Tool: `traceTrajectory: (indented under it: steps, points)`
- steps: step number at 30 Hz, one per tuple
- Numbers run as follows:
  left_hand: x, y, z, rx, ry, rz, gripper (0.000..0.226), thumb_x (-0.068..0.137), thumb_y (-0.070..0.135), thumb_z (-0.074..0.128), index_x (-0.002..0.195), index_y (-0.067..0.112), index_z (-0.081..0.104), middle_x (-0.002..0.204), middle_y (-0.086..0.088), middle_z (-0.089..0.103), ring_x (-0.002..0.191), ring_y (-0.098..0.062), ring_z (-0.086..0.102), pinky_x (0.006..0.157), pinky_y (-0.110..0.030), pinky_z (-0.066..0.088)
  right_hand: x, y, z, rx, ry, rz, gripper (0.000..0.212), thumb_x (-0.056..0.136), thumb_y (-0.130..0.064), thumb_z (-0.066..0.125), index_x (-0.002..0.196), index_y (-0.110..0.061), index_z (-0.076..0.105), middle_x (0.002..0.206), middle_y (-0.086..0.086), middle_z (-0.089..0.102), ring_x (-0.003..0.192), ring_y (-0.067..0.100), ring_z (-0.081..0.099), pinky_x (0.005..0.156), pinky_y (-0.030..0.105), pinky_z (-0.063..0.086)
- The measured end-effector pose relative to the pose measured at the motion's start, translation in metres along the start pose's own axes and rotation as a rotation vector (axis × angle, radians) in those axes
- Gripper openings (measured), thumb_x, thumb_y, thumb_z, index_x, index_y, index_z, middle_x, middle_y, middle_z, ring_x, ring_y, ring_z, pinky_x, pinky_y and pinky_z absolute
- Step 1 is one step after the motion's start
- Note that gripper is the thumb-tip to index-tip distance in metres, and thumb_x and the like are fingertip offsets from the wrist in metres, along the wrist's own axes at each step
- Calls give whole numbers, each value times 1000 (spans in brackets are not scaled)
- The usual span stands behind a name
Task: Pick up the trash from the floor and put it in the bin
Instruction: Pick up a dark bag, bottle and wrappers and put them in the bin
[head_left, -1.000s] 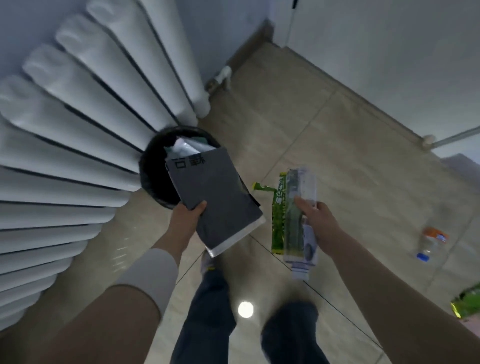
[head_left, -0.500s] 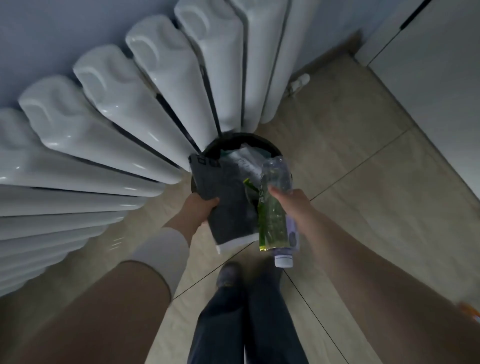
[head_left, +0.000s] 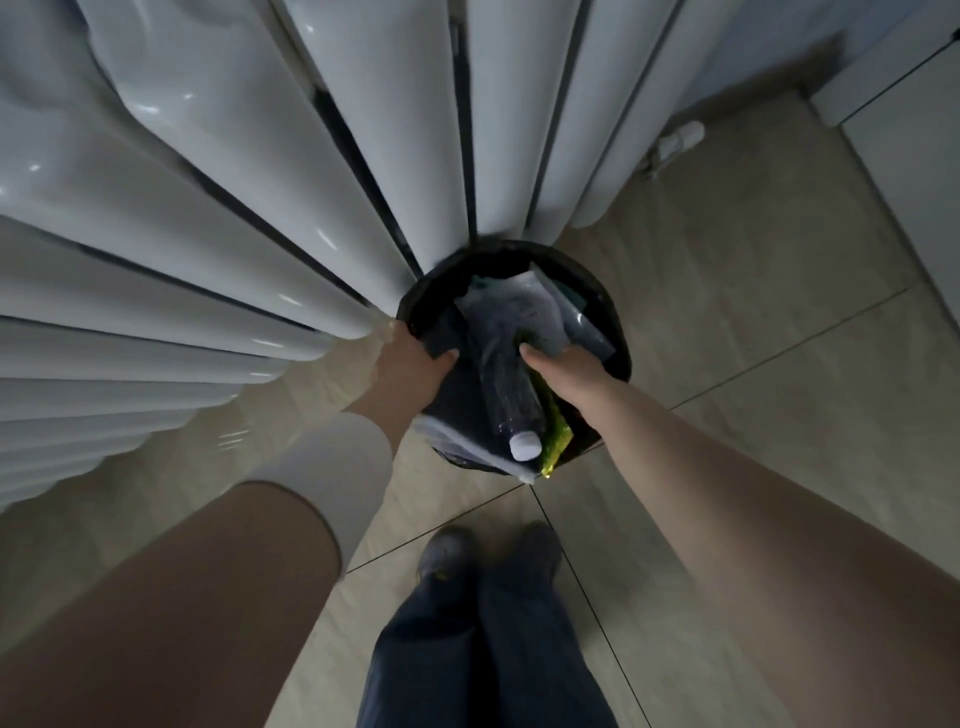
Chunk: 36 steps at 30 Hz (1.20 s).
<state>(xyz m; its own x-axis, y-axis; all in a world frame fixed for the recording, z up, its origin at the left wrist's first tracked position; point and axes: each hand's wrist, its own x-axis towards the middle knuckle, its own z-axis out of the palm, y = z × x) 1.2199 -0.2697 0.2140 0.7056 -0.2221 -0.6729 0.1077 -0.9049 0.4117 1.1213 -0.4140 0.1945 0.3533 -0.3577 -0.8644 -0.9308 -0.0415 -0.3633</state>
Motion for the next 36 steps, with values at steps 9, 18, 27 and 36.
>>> traceTrajectory:
  steps: [9,18,27,36]
  points:
    - [-52,23,-12,842,89,511,51,89,35,52,133,14,39,137,-11,46,126,-31,42,101,-40,34,-75,18,-22,-785,337,-349,55,90,-39,50,136,-12,36,136,13,47,123,32,46,98,44,41]
    - [-145,48,13,1121,114,887,37,89,20,43,125,12,41,134,-12,47,126,-31,40,105,-42,31,-174,106,-33,-860,534,-227,51,91,-25,46,138,-9,32,147,14,34,139,30,26,112,52,21]
    - [-289,74,113,1145,8,1147,43,91,18,43,132,13,36,140,-12,41,130,-31,35,109,-44,25,-289,277,-49,-560,702,35,54,94,-26,42,143,-13,26,152,11,29,144,27,18,115,53,13]
    - [-444,78,290,1233,-93,1309,50,86,18,45,135,16,37,147,-8,38,138,-26,28,111,-40,20,-375,510,-31,-239,740,261,52,92,-23,43,141,-13,31,151,11,31,144,27,18,114,52,14]
